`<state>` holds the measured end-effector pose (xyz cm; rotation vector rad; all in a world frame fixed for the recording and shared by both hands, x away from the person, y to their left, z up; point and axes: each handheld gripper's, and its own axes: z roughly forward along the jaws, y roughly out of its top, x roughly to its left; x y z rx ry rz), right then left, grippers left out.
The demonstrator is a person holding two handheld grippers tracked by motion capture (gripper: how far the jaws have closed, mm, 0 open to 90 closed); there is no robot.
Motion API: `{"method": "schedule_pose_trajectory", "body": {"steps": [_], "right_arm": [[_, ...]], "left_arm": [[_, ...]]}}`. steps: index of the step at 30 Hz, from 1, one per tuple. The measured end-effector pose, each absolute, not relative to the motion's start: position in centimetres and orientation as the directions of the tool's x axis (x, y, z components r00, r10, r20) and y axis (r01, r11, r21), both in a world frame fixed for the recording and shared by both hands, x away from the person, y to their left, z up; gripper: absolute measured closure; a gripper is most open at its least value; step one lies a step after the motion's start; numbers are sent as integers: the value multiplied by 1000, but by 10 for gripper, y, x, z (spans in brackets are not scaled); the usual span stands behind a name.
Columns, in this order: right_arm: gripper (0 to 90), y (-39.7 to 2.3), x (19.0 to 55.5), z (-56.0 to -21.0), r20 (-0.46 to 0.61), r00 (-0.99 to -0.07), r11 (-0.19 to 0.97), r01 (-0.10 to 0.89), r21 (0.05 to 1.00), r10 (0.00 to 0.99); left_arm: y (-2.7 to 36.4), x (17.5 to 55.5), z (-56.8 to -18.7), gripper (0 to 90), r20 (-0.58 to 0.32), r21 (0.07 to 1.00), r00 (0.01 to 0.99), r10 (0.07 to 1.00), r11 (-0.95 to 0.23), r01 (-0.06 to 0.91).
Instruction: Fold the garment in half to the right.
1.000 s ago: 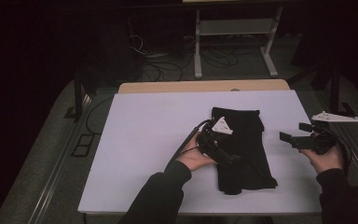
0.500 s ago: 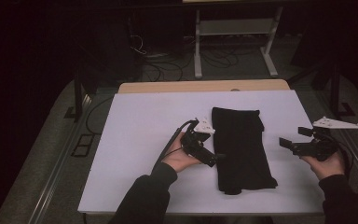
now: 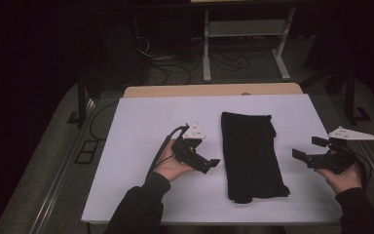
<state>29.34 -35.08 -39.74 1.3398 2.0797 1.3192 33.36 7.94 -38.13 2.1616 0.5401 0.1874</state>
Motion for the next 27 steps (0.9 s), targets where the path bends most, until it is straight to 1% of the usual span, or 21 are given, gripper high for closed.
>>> {"method": "schedule_pose_trajectory", "body": {"steps": [10, 27], "right_arm": [[0, -349, 283, -400, 200, -507, 123, 533, 837, 839], [0, -347, 268, -406, 199, -521, 134, 532, 836, 830]], "left_arm": [[103, 330, -386, 0, -57, 810, 877, 478, -491, 321], [134, 324, -386, 0, -50, 816, 857, 513, -474, 332]]}}
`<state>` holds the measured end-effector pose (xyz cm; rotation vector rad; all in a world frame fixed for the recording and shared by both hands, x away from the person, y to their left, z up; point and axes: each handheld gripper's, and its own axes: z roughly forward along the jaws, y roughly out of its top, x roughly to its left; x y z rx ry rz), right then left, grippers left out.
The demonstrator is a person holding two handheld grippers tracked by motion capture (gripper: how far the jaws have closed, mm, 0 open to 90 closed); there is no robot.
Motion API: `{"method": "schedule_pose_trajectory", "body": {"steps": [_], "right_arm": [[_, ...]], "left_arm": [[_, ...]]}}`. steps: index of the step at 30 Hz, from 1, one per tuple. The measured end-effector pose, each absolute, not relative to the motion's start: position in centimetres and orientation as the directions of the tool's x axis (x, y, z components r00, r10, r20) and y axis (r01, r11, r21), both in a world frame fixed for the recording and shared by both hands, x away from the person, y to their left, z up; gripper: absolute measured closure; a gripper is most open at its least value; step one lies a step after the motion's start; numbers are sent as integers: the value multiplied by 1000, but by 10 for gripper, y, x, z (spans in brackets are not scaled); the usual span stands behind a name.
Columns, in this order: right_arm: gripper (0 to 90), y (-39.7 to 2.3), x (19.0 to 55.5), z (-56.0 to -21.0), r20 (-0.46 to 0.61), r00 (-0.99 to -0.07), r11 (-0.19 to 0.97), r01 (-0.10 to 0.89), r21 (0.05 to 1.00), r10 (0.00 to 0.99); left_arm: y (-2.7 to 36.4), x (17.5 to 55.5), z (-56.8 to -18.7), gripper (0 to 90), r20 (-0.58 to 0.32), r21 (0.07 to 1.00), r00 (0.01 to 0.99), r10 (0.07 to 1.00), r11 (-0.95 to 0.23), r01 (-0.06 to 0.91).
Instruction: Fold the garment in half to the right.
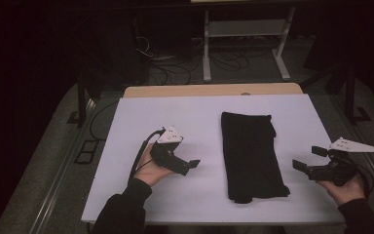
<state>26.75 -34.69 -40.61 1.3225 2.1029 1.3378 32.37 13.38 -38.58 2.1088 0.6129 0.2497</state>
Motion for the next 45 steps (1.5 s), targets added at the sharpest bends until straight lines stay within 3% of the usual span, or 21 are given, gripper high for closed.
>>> {"method": "schedule_pose_trajectory", "body": {"steps": [26, 45], "right_arm": [[0, -345, 255, -413, 197, -535, 149, 534, 832, 821], [0, -343, 256, -415, 192, -540, 156, 532, 832, 819]], "left_arm": [[218, 300, -396, 0, -84, 836, 775, 626, -379, 396], [291, 276, -421, 0, -145, 870, 659, 738, -222, 440]]}}
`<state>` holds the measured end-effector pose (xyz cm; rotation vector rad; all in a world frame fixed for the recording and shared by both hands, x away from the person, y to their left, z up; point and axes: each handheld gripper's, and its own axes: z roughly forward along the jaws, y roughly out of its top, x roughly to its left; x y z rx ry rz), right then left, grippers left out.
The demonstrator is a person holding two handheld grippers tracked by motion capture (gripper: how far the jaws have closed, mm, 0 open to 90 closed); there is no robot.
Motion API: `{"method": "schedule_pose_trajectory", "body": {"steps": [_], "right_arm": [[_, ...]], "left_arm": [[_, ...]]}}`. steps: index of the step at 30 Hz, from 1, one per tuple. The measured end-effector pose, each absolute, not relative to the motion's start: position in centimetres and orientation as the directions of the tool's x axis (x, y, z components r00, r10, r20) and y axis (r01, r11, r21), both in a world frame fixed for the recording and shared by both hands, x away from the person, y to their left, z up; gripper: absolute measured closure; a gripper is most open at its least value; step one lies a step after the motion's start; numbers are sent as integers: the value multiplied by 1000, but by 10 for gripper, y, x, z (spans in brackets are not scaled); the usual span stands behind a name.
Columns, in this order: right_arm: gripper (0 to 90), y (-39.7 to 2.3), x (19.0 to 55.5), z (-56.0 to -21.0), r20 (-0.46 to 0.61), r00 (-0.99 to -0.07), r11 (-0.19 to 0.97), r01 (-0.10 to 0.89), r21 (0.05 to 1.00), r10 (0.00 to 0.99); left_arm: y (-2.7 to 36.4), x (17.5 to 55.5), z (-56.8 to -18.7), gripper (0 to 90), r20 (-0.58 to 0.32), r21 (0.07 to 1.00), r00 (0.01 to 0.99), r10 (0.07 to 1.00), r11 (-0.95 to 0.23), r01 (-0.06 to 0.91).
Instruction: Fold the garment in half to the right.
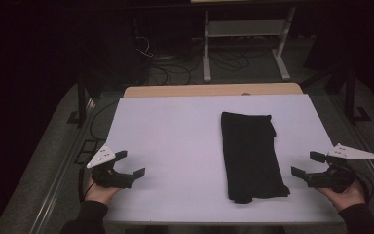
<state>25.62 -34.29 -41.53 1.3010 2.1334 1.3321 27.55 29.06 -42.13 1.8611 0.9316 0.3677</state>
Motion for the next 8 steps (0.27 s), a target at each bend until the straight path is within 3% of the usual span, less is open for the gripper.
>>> {"method": "schedule_pose_trajectory", "body": {"steps": [8], "right_arm": [[0, -341, 260, -417, 193, -548, 161, 532, 831, 814]], "left_arm": [[299, 274, -424, 0, -169, 878, 622, 765, -169, 447]]}}
